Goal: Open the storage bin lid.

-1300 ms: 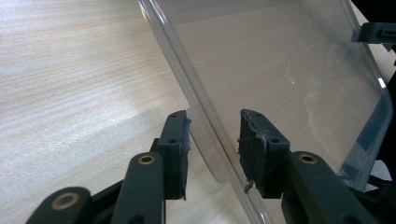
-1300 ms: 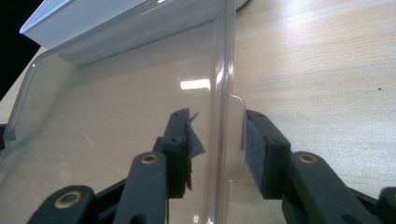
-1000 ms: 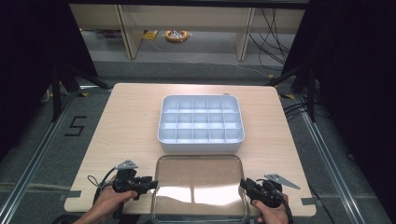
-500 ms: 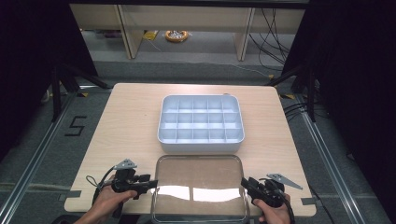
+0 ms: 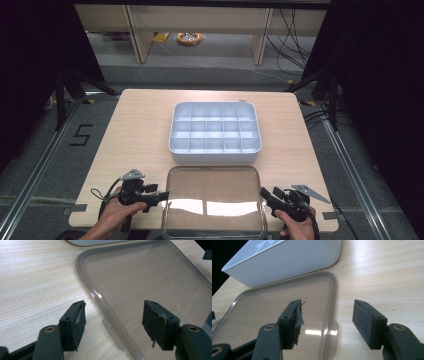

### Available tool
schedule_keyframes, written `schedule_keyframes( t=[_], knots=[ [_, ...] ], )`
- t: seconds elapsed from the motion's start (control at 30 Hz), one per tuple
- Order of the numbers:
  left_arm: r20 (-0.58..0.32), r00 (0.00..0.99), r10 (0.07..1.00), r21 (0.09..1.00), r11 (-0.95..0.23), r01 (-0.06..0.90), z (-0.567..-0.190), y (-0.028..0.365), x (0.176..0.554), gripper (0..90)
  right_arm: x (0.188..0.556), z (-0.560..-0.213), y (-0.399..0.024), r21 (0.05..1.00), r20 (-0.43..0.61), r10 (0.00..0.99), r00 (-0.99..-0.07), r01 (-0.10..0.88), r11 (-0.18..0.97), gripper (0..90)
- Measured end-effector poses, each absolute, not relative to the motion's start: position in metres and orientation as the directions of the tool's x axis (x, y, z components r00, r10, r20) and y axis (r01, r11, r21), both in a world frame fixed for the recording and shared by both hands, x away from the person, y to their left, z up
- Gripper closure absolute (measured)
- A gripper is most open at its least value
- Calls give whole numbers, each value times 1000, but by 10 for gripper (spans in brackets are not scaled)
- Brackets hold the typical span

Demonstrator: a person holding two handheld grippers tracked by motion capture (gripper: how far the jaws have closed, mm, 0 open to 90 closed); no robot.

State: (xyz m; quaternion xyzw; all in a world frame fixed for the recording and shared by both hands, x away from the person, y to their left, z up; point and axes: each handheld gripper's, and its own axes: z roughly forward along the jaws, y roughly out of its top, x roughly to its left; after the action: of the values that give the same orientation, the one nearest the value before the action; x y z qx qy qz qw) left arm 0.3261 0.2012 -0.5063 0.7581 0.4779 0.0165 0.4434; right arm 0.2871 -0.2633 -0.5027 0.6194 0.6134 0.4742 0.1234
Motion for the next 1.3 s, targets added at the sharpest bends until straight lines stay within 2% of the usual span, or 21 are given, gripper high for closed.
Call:
schedule_keyframes(
  t=[0.1,0.13,0.23,0.33,0.57,0.6,0.67,0.7,0.77,0.8,0.83,0.9,0.97,1.03,1.13,1.23,1.3],
  knots=[
    [-406,537,739,689,-138,711,-506,201,326,323,288,-503,-265,761,402,887,-229,621,-185,401],
    [-405,537,740,689,-139,711,-506,202,326,321,283,-499,-260,702,468,869,-158,664,-257,397],
    [-409,533,741,687,-135,714,-505,202,326,314,282,-497,-259,693,490,860,-146,664,-282,385],
    [-412,532,739,687,-132,715,-505,202,326,309,284,-499,-261,719,452,877,-165,650,-249,381],
    [-414,531,740,691,-125,712,-504,202,326,304,280,-494,-257,668,507,855,-110,677,-309,375],
    [-414,530,740,691,-123,712,-504,202,326,303,282,-497,-260,710,460,876,-143,652,-266,375],
    [-415,531,739,692,-123,712,-504,202,326,302,281,-495,-260,696,451,885,-119,667,-265,372],
    [-416,531,738,692,-122,711,-504,203,326,301,282,-496,-261,715,444,884,-144,652,-253,372],
    [-413,533,738,694,-124,710,-504,203,326,299,281,-494,-260,703,475,868,-142,656,-277,369],
    [-413,534,738,694,-125,709,-504,203,326,298,279,-492,-257,663,515,850,-113,681,-311,365],
    [-414,534,737,694,-124,709,-504,203,326,298,281,-495,-261,715,450,880,-151,651,-254,361],
    [-419,537,732,699,-117,706,-503,203,327,295,284,-497,-264,762,396,895,-206,618,-195,350],
    [-417,541,731,702,-119,702,-503,204,327,289,282,-495,-261,756,400,896,-193,622,-204,342],
    [-414,543,730,707,-119,698,-502,205,327,284,282,-494,-263,773,384,888,-255,615,-158,330],
    [-413,550,725,714,-117,690,-502,206,327,277,280,-492,-260,794,324,915,-241,595,-125,318],
    [-401,560,725,722,-126,680,-501,207,327,270,277,-490,-261,791,311,920,-240,602,-110,311],
    [-396,567,723,727,-130,674,-501,209,327,266,274,-490,-258,778,353,910,-218,608,-156,307]
  ],
)
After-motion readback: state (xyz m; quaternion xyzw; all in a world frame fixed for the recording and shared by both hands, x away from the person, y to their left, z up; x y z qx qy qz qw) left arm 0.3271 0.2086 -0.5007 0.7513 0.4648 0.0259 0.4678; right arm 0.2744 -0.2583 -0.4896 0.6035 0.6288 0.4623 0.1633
